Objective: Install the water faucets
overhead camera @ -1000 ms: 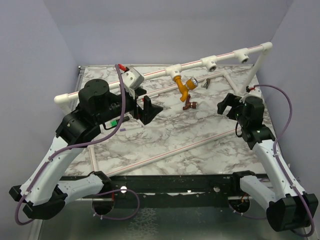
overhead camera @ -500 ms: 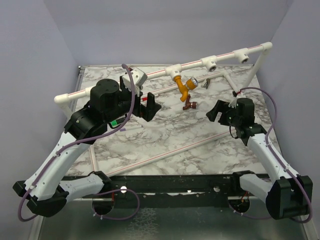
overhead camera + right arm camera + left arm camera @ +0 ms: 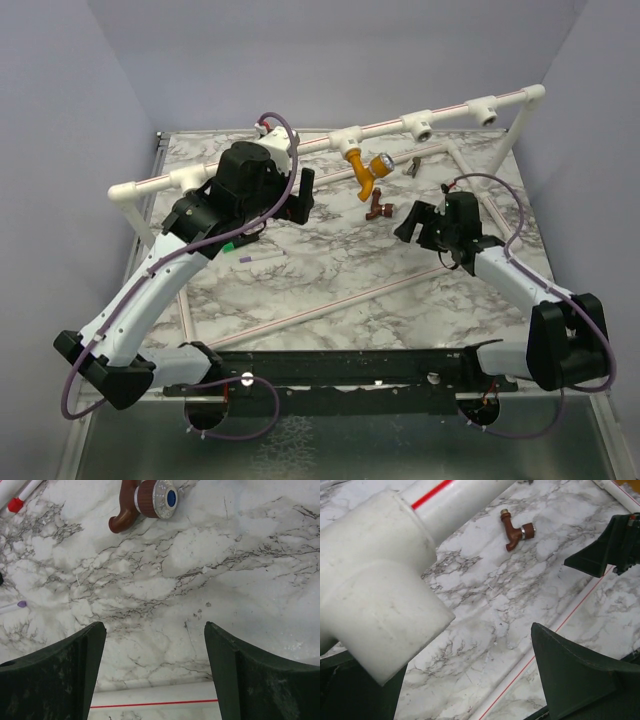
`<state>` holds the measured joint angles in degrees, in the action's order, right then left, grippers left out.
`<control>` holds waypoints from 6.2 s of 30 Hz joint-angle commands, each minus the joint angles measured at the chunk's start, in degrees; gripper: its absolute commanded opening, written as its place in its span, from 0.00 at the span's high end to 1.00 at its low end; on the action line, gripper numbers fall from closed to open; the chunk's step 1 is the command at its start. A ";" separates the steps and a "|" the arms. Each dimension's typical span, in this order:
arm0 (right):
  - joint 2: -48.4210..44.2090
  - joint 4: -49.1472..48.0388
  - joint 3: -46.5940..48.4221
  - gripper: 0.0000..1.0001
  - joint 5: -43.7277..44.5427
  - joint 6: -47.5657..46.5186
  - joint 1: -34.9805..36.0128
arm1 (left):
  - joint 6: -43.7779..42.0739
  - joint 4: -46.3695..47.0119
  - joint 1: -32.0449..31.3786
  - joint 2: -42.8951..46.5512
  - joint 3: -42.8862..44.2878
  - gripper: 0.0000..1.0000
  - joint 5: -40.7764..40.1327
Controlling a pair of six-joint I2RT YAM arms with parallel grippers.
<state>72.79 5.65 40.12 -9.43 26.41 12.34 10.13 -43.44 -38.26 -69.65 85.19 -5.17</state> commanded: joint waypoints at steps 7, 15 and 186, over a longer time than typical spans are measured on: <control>12.07 -8.44 8.41 0.17 4.94 1.94 1.61 | 0.55 1.16 12.95 -2.03 1.18 0.01 -1.96; 21.55 -9.38 15.91 0.18 6.93 1.23 2.92 | 1.83 1.34 16.59 -2.27 1.47 0.01 -5.68; 1.67 -33.44 2.79 0.99 -17.38 -39.34 45.93 | 20.17 7.79 18.53 19.57 -35.53 0.72 53.71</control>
<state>74.52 -26.89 42.37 -26.68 -12.51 57.69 29.98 -36.88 -19.27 -50.48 50.19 46.26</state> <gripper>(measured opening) 0.180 0.375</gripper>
